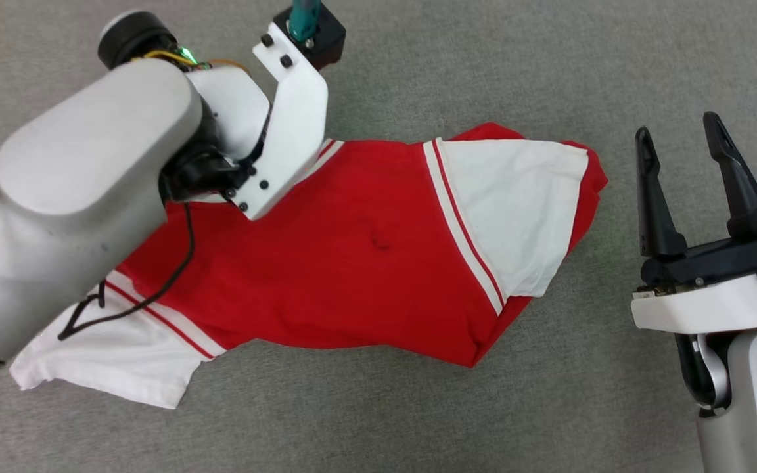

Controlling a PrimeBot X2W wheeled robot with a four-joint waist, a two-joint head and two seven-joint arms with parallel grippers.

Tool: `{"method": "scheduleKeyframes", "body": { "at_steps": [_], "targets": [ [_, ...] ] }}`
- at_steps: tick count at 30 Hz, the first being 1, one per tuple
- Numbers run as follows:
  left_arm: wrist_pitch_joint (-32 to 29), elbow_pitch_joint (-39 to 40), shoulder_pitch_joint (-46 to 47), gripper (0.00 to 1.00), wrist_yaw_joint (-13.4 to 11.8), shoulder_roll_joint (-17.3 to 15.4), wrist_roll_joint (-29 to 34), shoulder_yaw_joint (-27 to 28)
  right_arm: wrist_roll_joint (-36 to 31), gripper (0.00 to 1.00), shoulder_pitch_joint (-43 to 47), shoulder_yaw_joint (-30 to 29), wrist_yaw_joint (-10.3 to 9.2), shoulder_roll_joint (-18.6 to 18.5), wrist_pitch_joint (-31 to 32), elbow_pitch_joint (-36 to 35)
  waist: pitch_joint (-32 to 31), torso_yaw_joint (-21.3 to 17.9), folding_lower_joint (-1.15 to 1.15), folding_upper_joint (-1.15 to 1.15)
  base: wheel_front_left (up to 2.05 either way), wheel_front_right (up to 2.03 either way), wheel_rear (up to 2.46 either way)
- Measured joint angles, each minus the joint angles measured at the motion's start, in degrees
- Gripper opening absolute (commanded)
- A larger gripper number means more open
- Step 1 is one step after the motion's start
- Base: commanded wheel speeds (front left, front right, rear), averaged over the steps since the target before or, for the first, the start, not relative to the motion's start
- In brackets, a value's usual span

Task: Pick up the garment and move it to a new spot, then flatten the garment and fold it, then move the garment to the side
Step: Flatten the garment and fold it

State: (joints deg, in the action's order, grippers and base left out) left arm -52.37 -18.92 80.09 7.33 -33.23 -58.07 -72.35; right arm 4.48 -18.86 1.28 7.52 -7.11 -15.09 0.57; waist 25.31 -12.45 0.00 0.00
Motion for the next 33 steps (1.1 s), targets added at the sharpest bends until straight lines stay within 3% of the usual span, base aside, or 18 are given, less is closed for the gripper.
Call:
{"method": "scheduleKeyframes", "body": {
  "at_steps": [9, 10, 11, 17, 23, 27, 33],
  "targets": [
    [-3.3, 1.7, -4.7, 1.00, 0.0, 1.1, 2.5, 0.1, -0.6, 1.00, -2.3, 1.3, 0.00, 1.2, 0.0, 0.2, 4.8, -2.3, 0.00, 0.00, 0.00, 0.00, 0.00],
    [-3.3, 2.0, -4.7, 0.67, 0.0, 1.1, 3.3, 0.1, -0.6, 1.00, -2.3, 1.2, 0.00, 1.4, 0.0, 0.2, 4.8, -2.2, 0.00, 0.00, 0.00, 0.00, 0.00],
    [-3.0, 2.4, -4.8, 0.00, 0.0, 1.1, 4.4, 0.0, -0.8, 1.00, -2.3, 1.2, 0.00, 1.5, 0.0, 0.3, 4.8, -2.1, 0.00, 0.00, 0.00, 0.00, 0.00],
    [5.9, 2.4, -3.6, 0.00, 0.1, 0.7, 3.4, -1.2, -1.0, 1.00, -2.1, 0.5, 0.00, 1.6, 0.0, 0.5, 3.3, -1.0, 0.00, 0.00, 0.00, 0.00, 0.00],
    [17.4, 0.9, 3.5, 0.00, 0.1, 0.5, 3.0, 0.9, -1.0, 1.00, -1.2, -0.2, 0.00, 1.7, 0.0, -0.2, 2.2, -0.5, 0.00, 0.00, 0.00, 0.00, 0.00],
    [23.9, -5.3, 5.5, 0.00, 0.0, -0.1, 4.7, 3.4, -0.9, 1.00, -1.1, -0.1, 0.00, 1.8, 0.0, -0.5, 2.7, -1.3, 0.00, 0.00, 0.00, 0.00, 0.00],
    [27.9, -16.7, 2.8, 0.00, -0.5, -0.2, 6.5, 2.4, -0.5, 1.00, -1.2, 0.1, 0.00, 2.3, 0.0, -0.5, 4.2, -3.3, 0.00, 0.00, 0.00, 0.00, 0.00]
  ]
}}
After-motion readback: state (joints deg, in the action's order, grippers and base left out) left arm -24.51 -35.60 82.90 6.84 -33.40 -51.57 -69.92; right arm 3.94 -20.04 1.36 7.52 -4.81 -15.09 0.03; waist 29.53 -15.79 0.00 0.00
